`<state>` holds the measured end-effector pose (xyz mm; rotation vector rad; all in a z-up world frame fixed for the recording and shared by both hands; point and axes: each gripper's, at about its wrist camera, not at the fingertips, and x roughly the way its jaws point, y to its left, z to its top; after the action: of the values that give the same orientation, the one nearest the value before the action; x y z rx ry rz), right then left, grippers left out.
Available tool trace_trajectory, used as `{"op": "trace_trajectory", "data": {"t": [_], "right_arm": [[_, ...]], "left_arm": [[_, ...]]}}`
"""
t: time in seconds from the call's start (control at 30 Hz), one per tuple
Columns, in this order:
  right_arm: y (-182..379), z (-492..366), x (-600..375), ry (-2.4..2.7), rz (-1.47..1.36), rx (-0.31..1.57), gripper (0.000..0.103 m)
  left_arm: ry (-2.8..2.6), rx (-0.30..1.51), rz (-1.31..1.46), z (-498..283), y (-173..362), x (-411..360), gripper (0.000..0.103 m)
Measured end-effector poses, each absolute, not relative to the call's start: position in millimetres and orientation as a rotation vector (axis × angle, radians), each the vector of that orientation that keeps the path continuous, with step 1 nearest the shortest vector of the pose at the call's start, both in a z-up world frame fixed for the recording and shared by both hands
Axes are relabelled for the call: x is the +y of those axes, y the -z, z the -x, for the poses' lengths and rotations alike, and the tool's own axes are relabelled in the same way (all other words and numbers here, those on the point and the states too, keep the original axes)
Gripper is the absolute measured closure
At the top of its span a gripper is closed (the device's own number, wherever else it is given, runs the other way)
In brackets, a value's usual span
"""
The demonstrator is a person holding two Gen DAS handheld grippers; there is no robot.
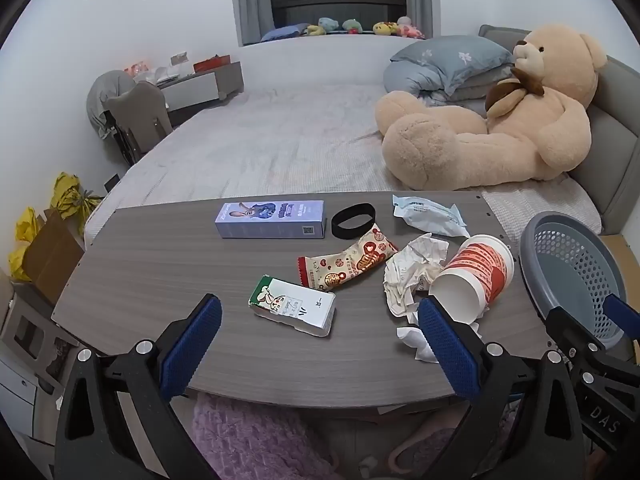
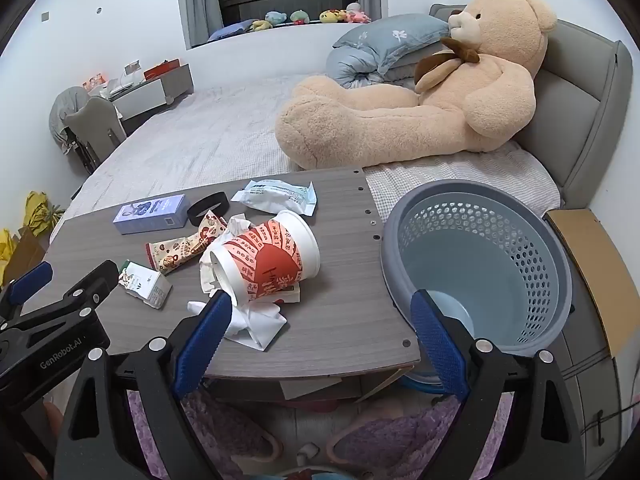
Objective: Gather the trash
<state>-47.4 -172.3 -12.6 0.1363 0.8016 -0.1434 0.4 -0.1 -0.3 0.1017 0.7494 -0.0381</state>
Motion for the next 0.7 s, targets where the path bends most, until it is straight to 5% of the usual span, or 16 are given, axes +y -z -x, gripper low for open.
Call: {"op": "trace_trajectory", "data": {"t": [0.7], "right_arm": [[11.0,51.4,-173.2,0.142,-0.138,0.796,0.016]], "left_arm": [[0.040,0.744,-0.101,2.4,-0.5,-1.8,0.006]]}}
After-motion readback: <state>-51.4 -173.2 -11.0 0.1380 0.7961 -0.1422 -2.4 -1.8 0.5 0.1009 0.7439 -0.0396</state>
